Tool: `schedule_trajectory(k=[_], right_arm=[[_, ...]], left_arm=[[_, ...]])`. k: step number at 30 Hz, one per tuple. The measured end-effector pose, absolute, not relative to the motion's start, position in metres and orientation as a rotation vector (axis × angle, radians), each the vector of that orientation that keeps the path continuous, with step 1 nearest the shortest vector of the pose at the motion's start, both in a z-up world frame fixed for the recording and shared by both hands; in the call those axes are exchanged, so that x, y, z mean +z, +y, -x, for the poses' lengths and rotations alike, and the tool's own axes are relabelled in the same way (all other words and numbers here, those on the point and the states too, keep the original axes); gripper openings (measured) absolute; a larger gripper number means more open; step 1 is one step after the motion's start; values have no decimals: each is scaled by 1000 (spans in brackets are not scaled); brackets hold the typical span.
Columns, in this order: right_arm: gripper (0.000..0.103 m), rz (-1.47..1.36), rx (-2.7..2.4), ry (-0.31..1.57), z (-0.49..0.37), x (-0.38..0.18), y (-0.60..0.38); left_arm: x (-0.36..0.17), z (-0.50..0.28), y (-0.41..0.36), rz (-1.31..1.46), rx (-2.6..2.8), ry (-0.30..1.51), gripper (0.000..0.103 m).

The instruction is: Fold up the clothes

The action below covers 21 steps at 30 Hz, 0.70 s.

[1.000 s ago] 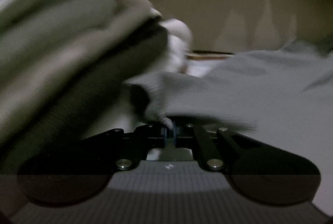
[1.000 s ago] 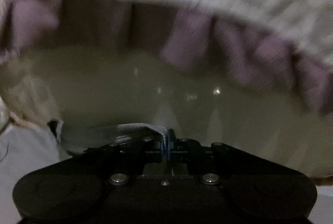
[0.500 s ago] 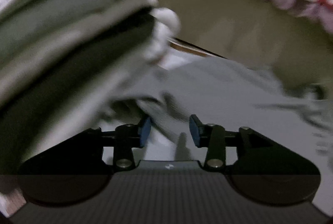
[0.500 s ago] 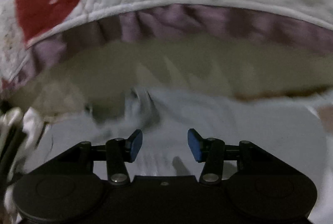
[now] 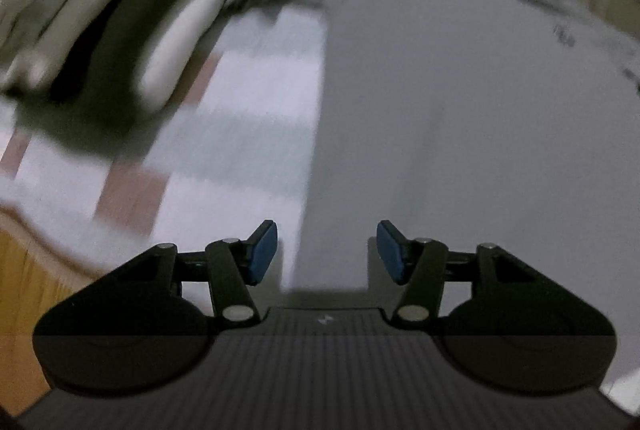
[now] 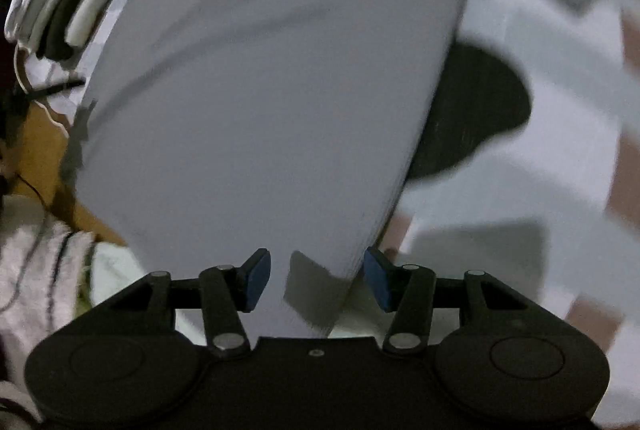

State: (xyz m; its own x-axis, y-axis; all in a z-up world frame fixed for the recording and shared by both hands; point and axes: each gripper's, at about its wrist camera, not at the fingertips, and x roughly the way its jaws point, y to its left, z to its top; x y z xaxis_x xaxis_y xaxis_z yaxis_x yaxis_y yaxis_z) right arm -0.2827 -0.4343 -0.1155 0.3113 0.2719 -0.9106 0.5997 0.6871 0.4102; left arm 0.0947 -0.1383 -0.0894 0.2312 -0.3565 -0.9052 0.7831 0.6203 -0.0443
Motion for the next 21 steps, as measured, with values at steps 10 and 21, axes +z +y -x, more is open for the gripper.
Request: schedule_trajectory(k=[10,21], right_arm=[[26,-985,-111,1290,303,-143,-377],[5,-821,-93,901,297,-59,-406]], left_arm=[[-101,-98,-99,-490,-835,1234,56],[-116,-72,-108,-653,-864,1263,66]])
